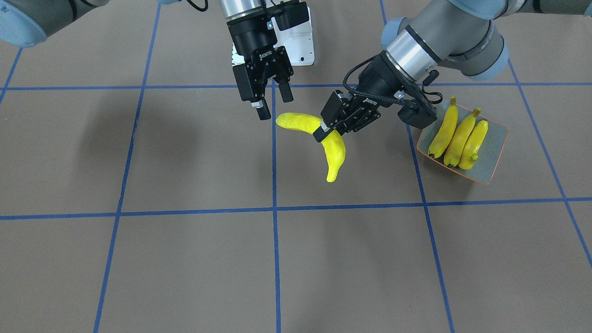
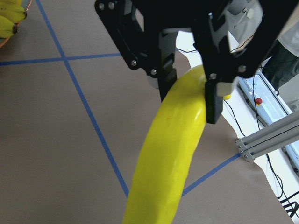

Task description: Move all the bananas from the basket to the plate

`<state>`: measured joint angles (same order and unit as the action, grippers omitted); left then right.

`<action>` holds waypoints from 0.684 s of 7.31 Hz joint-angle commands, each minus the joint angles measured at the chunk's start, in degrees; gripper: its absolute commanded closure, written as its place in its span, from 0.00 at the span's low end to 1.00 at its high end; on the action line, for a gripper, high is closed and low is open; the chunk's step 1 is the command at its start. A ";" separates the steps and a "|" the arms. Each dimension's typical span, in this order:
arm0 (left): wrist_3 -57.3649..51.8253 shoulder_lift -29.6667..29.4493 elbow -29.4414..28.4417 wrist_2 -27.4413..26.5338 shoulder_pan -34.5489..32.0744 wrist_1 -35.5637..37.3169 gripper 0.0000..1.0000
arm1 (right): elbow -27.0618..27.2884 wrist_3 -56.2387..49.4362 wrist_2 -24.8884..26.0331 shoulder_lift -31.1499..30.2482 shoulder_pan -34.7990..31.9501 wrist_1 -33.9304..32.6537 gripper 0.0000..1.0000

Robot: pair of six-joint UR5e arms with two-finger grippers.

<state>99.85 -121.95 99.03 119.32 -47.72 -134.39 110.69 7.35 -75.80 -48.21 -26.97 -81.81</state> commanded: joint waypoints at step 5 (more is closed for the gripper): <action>-19.31 17.15 10.64 7.91 -5.43 0.44 1.00 | -9.60 3.38 -34.55 -6.71 -27.75 -0.37 0.01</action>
<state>84.91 -109.27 107.10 124.02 -50.88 -134.04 103.54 11.30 -104.65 -53.51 -50.13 -82.11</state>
